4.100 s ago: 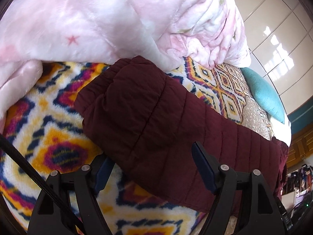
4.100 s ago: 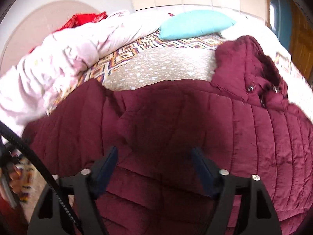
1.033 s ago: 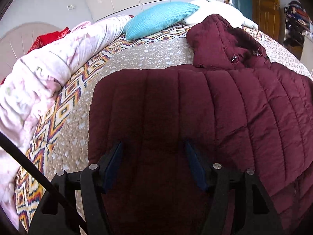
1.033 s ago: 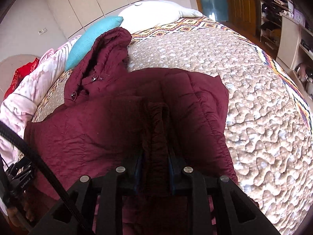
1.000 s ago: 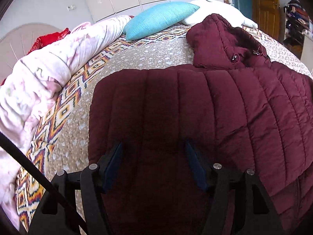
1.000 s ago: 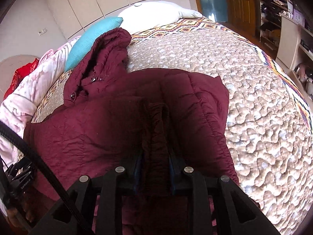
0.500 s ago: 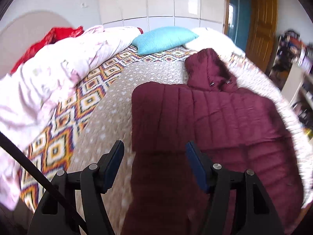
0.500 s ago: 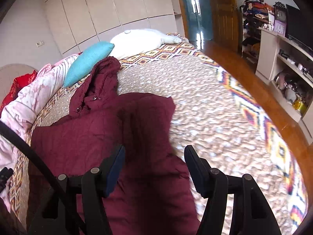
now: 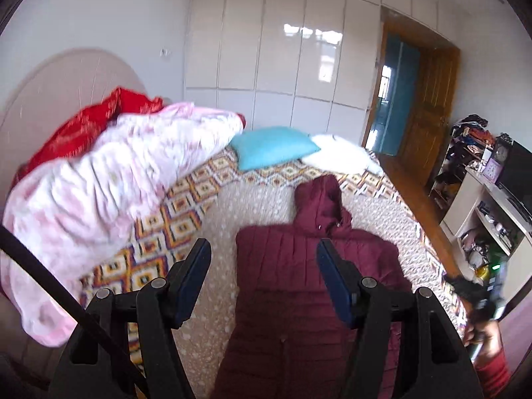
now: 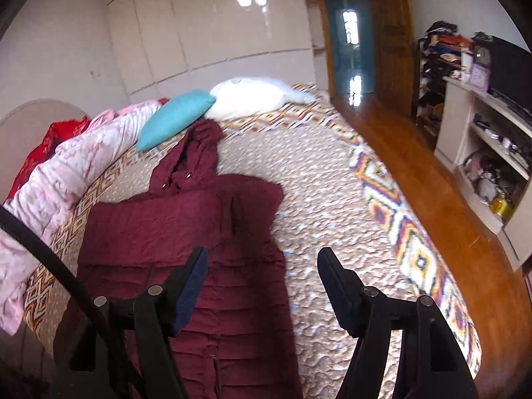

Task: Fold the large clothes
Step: 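Release the folded jacket and pat it flat with both grippers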

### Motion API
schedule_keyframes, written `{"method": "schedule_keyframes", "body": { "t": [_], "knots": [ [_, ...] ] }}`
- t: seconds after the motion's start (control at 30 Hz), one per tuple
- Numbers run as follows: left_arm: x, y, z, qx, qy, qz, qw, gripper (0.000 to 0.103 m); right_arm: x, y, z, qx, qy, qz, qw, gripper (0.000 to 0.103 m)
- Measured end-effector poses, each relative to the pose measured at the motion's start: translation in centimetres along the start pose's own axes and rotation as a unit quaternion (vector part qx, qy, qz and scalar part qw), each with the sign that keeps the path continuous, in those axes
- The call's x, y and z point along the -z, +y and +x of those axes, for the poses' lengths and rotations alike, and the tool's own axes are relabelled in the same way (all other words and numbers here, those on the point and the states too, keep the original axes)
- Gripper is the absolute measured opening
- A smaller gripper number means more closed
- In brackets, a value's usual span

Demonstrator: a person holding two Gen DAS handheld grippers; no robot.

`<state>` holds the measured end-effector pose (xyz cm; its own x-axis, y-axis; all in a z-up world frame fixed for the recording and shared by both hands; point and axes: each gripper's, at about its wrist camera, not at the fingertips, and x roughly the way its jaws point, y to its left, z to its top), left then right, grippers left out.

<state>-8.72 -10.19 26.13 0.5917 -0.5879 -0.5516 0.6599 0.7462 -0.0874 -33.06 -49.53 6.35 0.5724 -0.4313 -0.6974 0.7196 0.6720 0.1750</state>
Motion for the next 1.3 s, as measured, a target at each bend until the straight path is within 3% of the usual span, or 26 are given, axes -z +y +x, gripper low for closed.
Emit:
{"method": "schedule_keyframes", "body": {
  "t": [0.13,0.23,0.37,0.47,0.53,0.63,0.77,0.87,0.97,1.03,1.1,1.3],
  "knots": [
    [-6.2,-0.2,-4.0,-0.030,-0.015,0.009,0.9994,0.065,-0.3,1.8,5.6,-0.028,0.038,0.015,0.999,0.073],
    [-10.7,0.6,-6.5,-0.070,-0.024,0.001,0.9973,0.067,-0.6,2.5,10.5,-0.025,0.053,0.036,0.998,0.069],
    [-13.7,2.3,-7.6,-0.115,-0.030,-0.011,0.9929,0.070,-1.6,3.5,16.9,-0.026,0.085,0.071,0.994,0.067],
    [-14.2,3.1,-5.8,-0.137,-0.027,-0.012,0.9902,0.074,-1.5,4.4,20.9,-0.016,0.126,0.080,0.989,0.066],
    [-13.4,3.6,-3.4,-0.126,-0.010,-0.017,0.9918,0.074,-1.2,4.8,22.5,-0.010,0.153,0.074,0.985,0.026],
    [-10.9,3.7,2.0,-0.112,0.023,-0.025,0.9931,0.074,-1.7,4.6,22.1,0.001,0.146,0.050,0.988,0.023],
    [-6.7,4.1,9.4,-0.091,0.052,-0.036,0.9939,0.074,-2.5,1.7,21.5,0.082,0.146,0.058,0.984,0.022],
    [-2.5,4.1,16.1,-0.045,0.101,-0.048,0.9928,0.074,-3.0,0.0,21.0,0.119,0.137,0.062,0.981,0.025],
    [0.7,3.4,21.0,-0.032,0.129,-0.045,0.9900,0.074,-3.6,-0.3,20.4,0.092,0.143,0.054,0.984,0.038],
    [3.0,2.4,24.8,-0.030,0.146,-0.032,0.9883,0.074,-4.6,-0.3,18.6,0.098,0.111,0.049,0.988,0.042],
    [4.5,1.5,27.7,-0.032,0.158,-0.018,0.9868,0.074,-5.5,0.2,17.4,0.115,0.085,0.040,0.989,0.043],
    [7.5,-0.9,36.5,0.005,0.198,-0.009,0.9801,0.074,-7.1,4.1,17.8,0.051,0.072,-0.008,0.996,0.042]
  ]
}}
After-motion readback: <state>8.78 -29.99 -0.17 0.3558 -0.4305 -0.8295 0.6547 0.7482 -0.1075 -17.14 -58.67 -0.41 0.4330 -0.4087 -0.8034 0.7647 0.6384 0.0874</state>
